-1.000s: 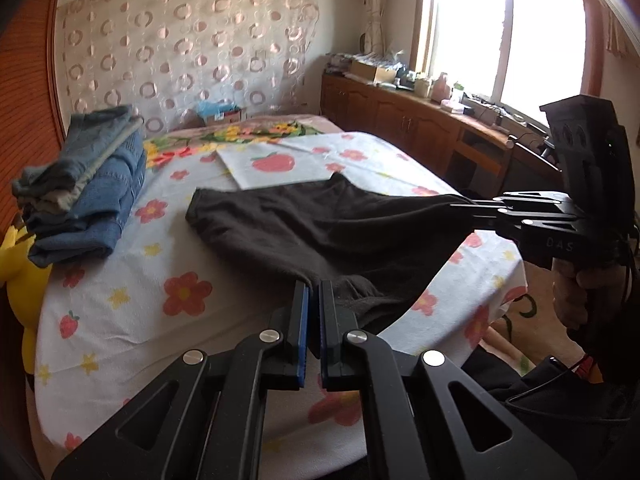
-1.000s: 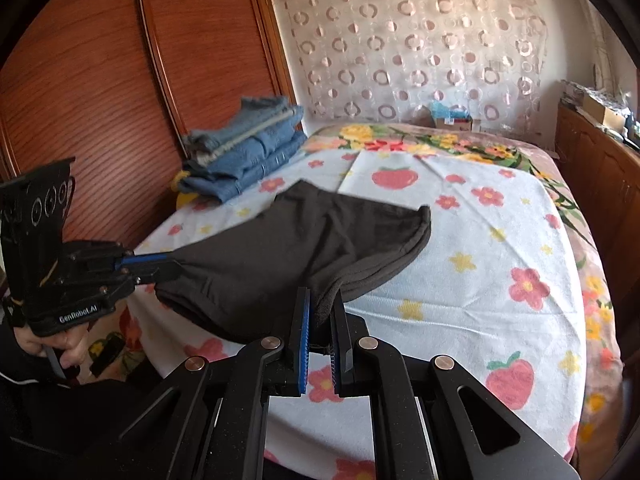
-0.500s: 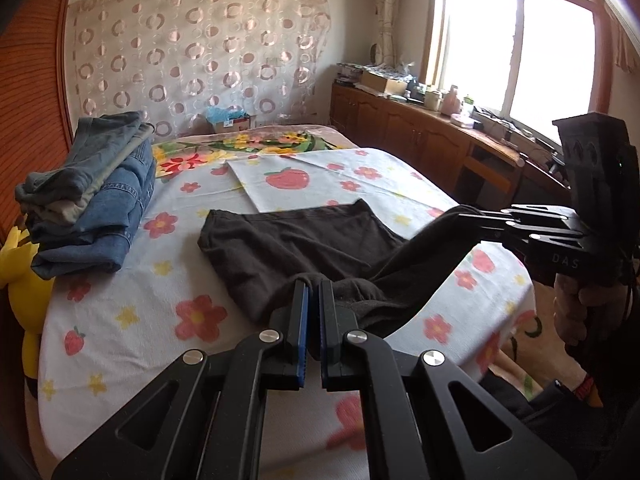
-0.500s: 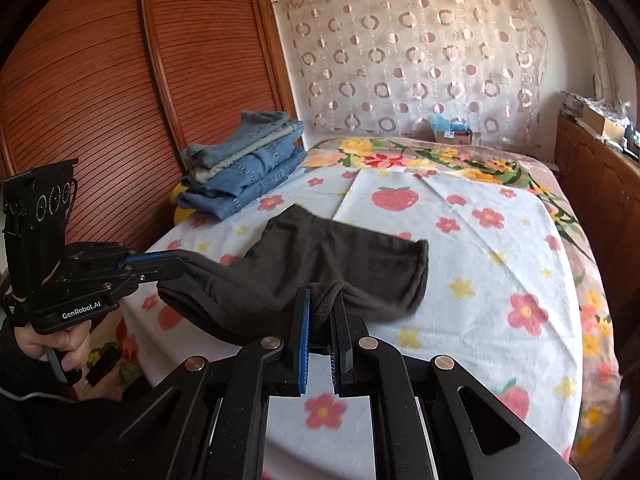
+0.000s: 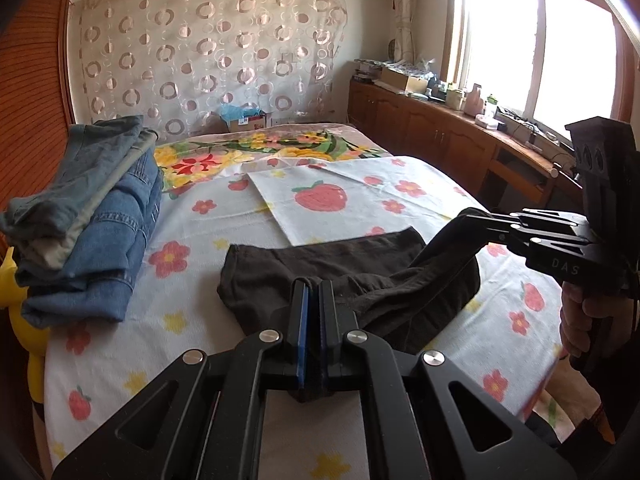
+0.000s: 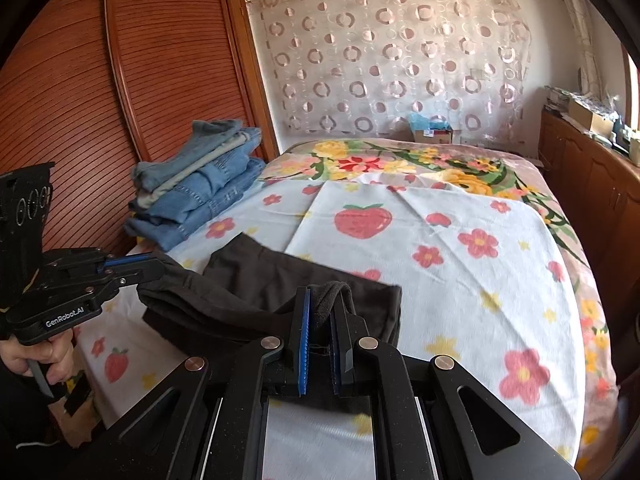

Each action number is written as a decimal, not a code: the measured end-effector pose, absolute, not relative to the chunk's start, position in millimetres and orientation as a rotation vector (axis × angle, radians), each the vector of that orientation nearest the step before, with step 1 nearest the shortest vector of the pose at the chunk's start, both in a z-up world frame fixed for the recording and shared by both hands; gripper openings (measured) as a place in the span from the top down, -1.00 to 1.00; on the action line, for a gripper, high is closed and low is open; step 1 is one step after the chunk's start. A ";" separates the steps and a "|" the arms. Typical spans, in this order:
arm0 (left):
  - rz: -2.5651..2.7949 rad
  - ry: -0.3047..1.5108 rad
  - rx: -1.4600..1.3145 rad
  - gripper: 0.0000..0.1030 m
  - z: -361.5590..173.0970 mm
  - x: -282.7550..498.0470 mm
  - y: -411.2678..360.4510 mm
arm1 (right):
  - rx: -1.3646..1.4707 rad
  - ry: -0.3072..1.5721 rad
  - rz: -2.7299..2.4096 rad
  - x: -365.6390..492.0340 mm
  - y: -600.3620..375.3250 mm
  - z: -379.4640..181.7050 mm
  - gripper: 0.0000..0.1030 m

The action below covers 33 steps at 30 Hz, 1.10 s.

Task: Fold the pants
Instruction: 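Lower the folded end onto the pants with both tools and press it flat, then open both tools and release the folded pants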

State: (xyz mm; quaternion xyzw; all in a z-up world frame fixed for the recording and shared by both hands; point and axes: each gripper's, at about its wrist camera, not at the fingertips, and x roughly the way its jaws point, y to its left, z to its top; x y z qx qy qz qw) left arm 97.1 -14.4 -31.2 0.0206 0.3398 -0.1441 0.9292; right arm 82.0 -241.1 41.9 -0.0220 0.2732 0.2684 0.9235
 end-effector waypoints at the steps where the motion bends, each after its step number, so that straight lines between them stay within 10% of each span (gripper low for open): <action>1: -0.292 0.698 0.042 0.89 -31.4 100.4 -13.8 | -0.047 0.562 0.548 86.4 -238.9 41.2 0.84; 20: -0.259 0.741 0.064 0.77 -46.8 111.3 -15.0 | -0.034 0.579 0.528 105.7 -234.6 31.6 0.79; 28: -0.253 0.736 0.029 -0.33 -44.6 110.9 -3.7 | -0.061 0.506 0.510 85.8 -242.7 37.2 0.50; 33: -0.249 0.738 0.002 -0.47 -50.9 105.6 4.0 | -0.060 0.509 0.493 77.9 -252.5 31.5 0.40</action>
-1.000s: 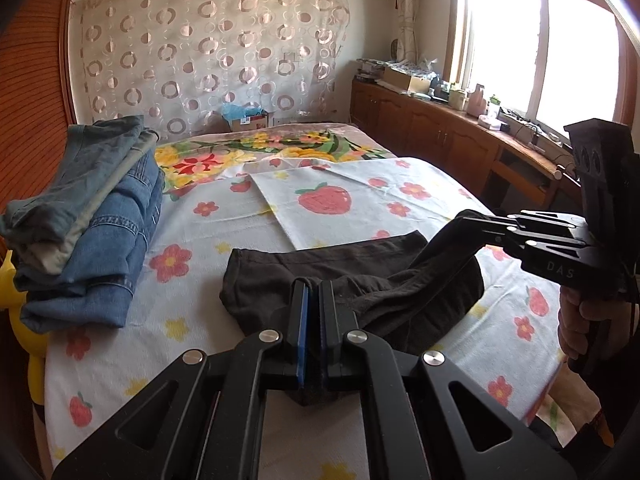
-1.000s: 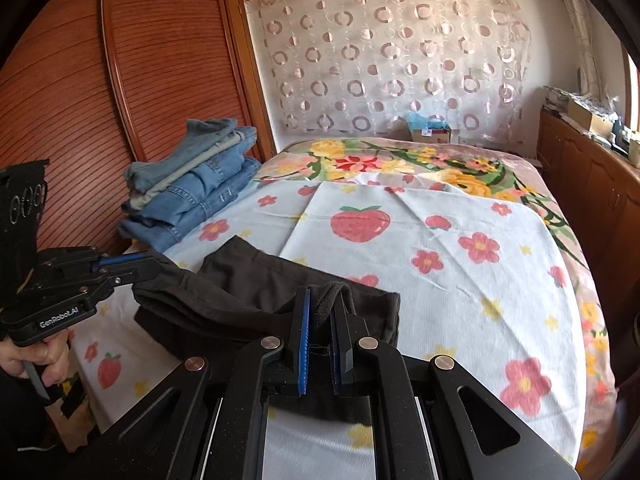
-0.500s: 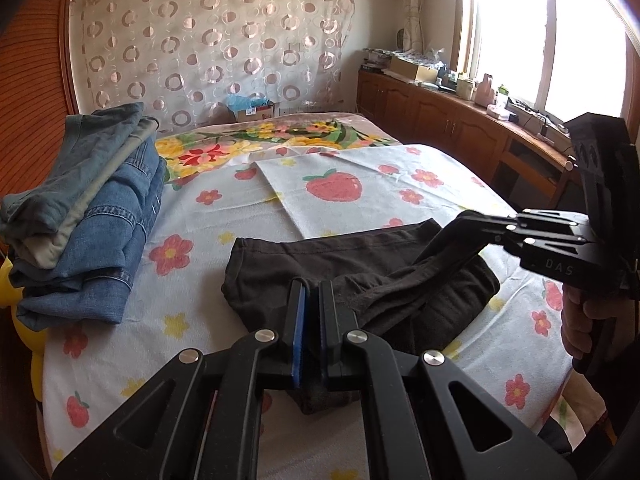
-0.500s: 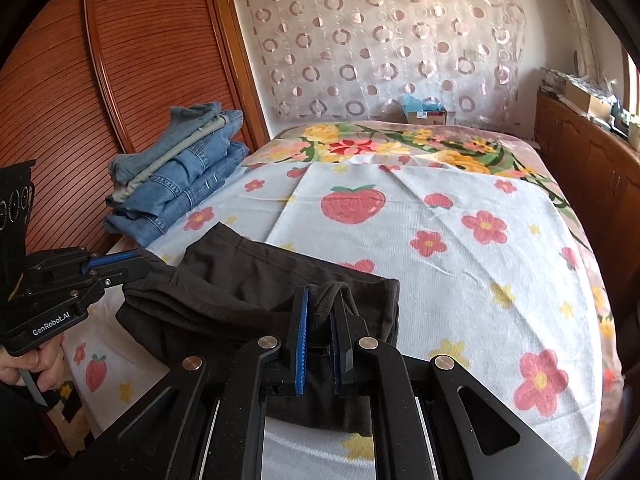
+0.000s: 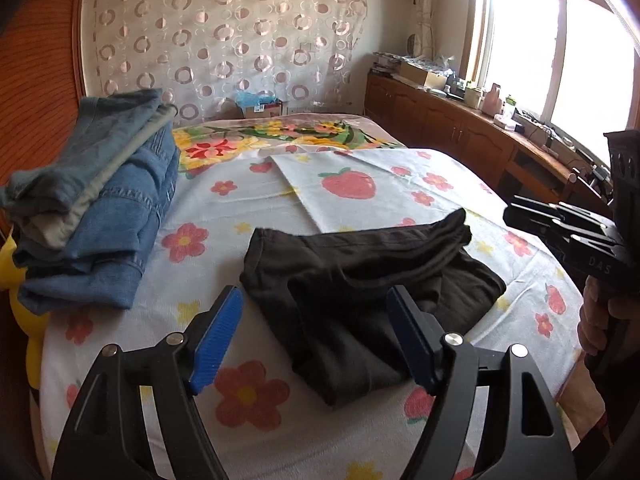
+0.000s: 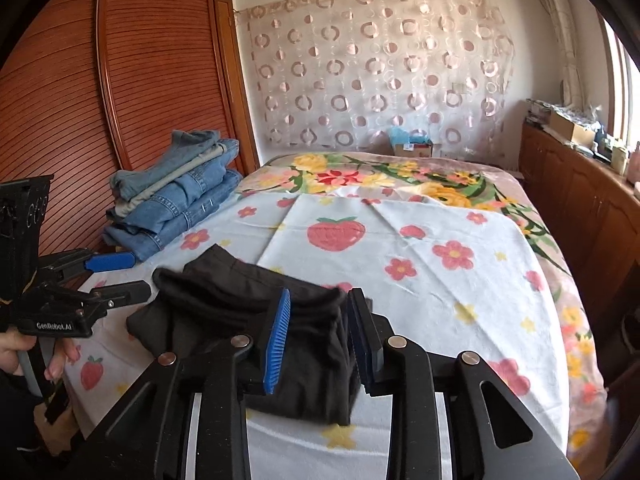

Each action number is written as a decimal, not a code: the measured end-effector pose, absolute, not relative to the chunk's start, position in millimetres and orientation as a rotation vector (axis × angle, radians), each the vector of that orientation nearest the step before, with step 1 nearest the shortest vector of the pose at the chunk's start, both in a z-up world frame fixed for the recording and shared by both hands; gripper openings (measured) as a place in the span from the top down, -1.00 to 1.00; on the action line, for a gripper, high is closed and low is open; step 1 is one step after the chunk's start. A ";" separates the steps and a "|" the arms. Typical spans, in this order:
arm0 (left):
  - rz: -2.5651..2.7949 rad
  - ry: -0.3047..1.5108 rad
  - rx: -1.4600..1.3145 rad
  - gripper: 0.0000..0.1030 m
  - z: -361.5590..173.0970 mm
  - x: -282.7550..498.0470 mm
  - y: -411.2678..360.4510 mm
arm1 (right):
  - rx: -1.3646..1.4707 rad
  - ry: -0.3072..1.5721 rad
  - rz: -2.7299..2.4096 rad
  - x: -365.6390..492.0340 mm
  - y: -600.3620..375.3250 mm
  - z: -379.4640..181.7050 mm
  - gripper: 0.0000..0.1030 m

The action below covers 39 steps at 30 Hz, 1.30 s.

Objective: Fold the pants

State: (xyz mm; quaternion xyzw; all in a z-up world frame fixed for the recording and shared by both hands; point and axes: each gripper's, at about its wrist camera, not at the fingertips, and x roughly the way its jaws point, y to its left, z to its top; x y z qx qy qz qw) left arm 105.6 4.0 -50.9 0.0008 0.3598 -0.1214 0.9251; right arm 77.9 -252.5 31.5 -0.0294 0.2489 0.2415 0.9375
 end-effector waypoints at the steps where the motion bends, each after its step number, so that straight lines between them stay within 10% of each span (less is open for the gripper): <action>1: -0.251 0.740 -0.003 -0.47 -52.4 103.8 4.9 | -0.060 0.520 0.498 76.9 -253.8 29.1 0.40; 18: -0.266 0.841 0.035 -0.47 -88.0 95.2 -3.3 | -0.096 0.739 0.522 103.1 -250.1 -14.1 0.40; 23: -0.267 0.842 0.028 -0.47 -88.0 94.1 -1.3 | -0.118 0.736 0.532 102.4 -248.0 -16.0 0.87; 30: -0.273 0.831 0.003 -0.47 -85.5 88.3 4.1 | -0.133 0.666 0.441 94.9 -253.1 -7.7 0.91; 39: -0.329 0.835 -0.017 0.27 -87.4 86.0 -2.4 | -0.102 0.719 0.460 105.5 -254.9 -17.3 0.91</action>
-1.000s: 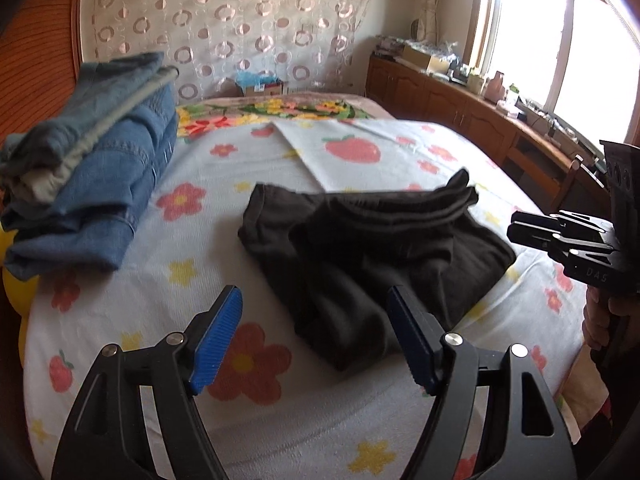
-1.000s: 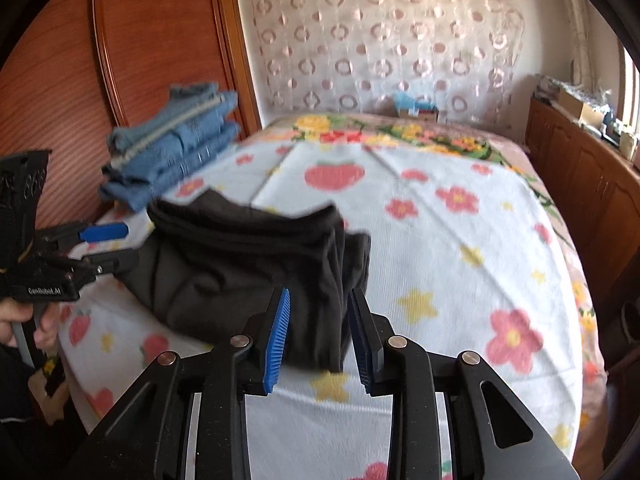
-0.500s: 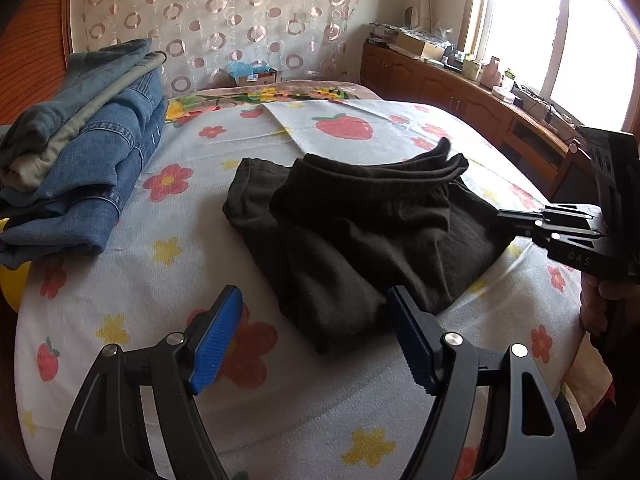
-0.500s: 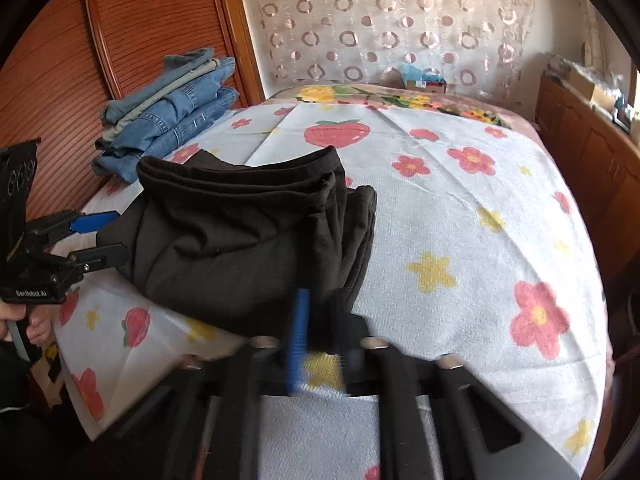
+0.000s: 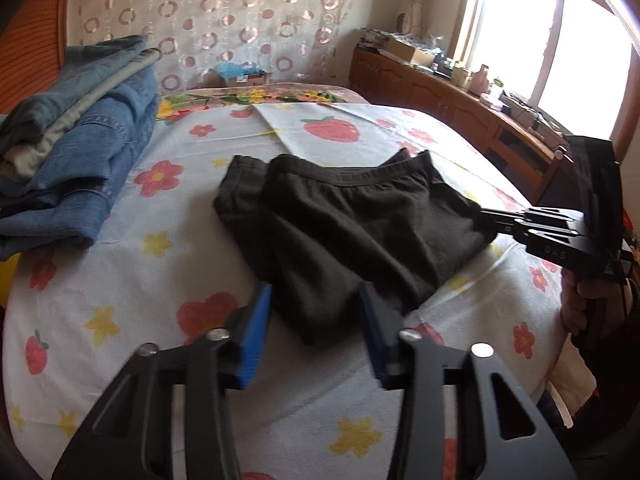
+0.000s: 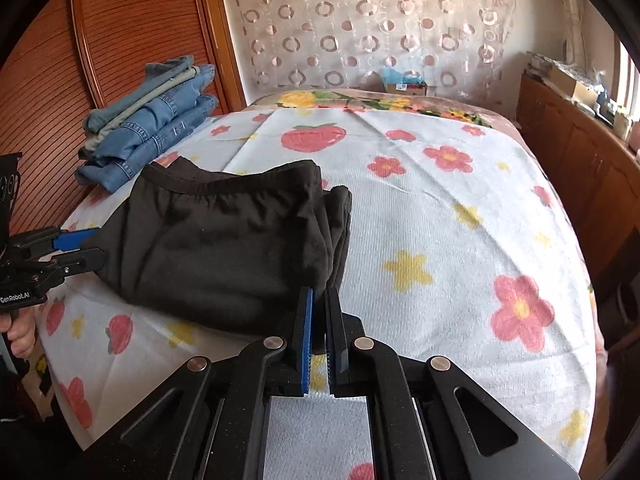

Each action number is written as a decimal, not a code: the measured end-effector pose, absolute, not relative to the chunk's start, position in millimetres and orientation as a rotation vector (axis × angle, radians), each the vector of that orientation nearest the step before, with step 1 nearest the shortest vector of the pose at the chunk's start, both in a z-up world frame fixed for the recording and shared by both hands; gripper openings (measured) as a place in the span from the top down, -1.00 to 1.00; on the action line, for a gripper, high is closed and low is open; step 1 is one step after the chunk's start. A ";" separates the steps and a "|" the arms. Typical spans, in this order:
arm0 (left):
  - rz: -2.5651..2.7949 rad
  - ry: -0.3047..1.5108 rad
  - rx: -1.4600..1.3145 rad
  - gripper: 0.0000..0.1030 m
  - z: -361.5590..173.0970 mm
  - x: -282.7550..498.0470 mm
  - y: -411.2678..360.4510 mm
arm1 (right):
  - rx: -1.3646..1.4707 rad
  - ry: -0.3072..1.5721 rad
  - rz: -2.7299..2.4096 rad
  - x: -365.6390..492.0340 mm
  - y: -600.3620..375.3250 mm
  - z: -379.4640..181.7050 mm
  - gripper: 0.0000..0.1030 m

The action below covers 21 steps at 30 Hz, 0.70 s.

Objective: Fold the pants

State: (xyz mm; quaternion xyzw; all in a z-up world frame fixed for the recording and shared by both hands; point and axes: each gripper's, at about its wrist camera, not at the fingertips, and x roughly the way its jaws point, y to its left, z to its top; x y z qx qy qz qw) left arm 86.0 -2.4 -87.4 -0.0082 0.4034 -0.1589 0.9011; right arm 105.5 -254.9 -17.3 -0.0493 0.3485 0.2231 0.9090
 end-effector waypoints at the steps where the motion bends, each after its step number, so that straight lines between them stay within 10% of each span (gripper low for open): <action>1: -0.333 0.834 -0.016 0.38 -87.5 86.5 -3.5 | -0.106 0.718 0.459 105.5 -254.5 -17.4 0.90; 5: -0.338 0.815 -0.019 0.71 -82.5 84.5 -4.7 | -0.143 0.702 0.444 100.5 -249.6 -17.7 0.90; 21: -0.320 0.841 0.001 0.73 -85.5 73.8 4.5 | -0.141 0.704 0.452 102.8 -251.9 -19.4 0.91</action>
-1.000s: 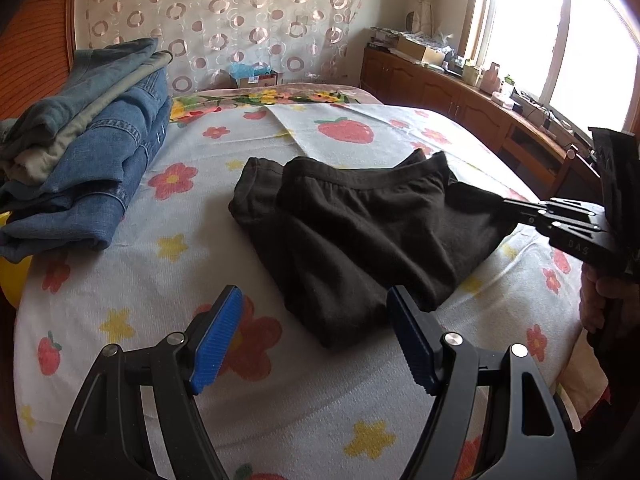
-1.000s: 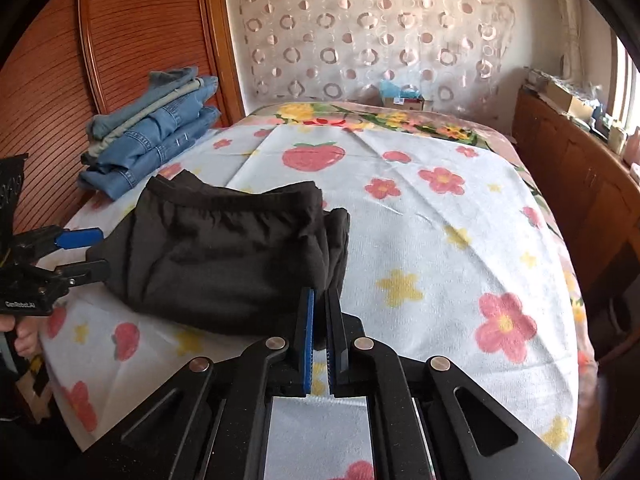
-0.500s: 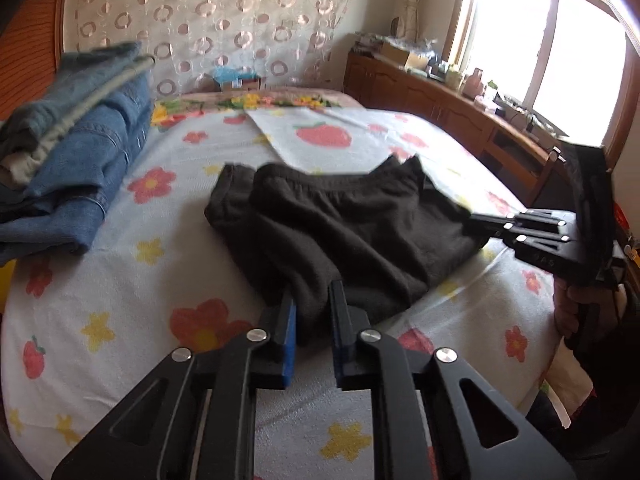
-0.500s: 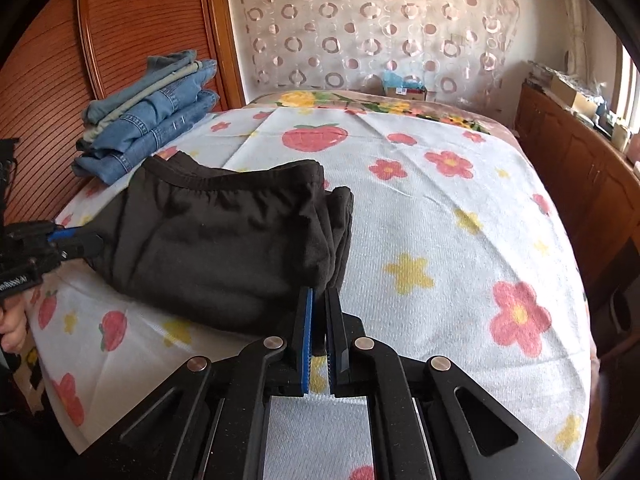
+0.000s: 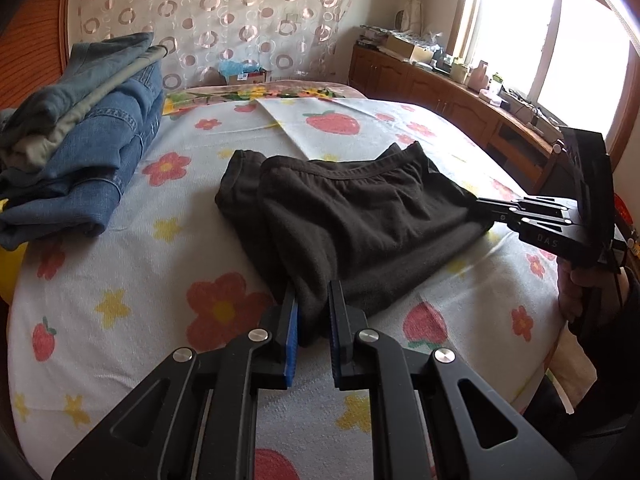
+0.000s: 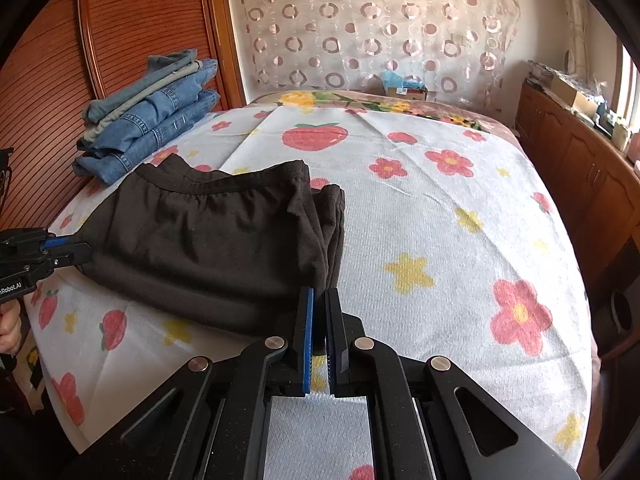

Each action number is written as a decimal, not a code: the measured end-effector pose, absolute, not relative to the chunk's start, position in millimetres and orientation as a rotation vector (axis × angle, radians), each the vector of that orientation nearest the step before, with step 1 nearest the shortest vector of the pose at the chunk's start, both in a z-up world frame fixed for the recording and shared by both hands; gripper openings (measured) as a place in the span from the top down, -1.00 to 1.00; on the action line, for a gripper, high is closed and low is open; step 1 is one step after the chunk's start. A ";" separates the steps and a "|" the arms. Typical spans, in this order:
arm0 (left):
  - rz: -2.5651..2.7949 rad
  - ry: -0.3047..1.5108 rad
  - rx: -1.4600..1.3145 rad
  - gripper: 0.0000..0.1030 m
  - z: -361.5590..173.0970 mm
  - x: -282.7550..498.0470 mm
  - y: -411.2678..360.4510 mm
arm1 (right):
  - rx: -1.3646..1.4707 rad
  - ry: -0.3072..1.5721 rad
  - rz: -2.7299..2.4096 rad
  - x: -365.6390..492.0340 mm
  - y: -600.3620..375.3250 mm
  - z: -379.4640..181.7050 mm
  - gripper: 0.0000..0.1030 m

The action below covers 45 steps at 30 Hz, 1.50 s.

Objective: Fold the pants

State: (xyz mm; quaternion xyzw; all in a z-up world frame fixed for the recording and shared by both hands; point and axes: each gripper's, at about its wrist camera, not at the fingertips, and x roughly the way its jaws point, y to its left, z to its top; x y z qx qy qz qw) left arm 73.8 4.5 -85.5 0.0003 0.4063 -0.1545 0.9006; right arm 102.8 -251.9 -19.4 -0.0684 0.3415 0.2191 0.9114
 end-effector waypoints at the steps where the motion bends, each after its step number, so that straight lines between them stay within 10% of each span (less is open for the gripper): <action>1: -0.322 0.839 0.004 0.73 -85.0 73.2 4.3 | -0.141 0.702 0.453 102.1 -252.0 -19.0 0.91; 18: -0.339 0.843 0.018 0.72 -82.0 49.0 1.5 | -0.141 0.668 0.501 65.3 -266.4 -4.0 0.91; 25: -0.303 0.835 0.015 0.10 -76.5 52.7 8.2 | -0.140 0.660 0.496 67.4 -260.1 -1.5 0.86; 32: -0.269 0.804 0.013 0.02 -64.0 69.6 16.4 | -0.129 0.623 0.497 71.5 -259.5 8.4 0.54; 34: -0.277 0.799 -0.001 -0.52 -62.5 77.6 16.5 | -0.132 0.614 0.505 75.1 -255.3 10.7 0.53; 45: -0.287 0.793 0.003 -0.32 -64.6 112.1 8.5 | -0.165 0.638 0.566 126.0 -224.2 6.8 0.53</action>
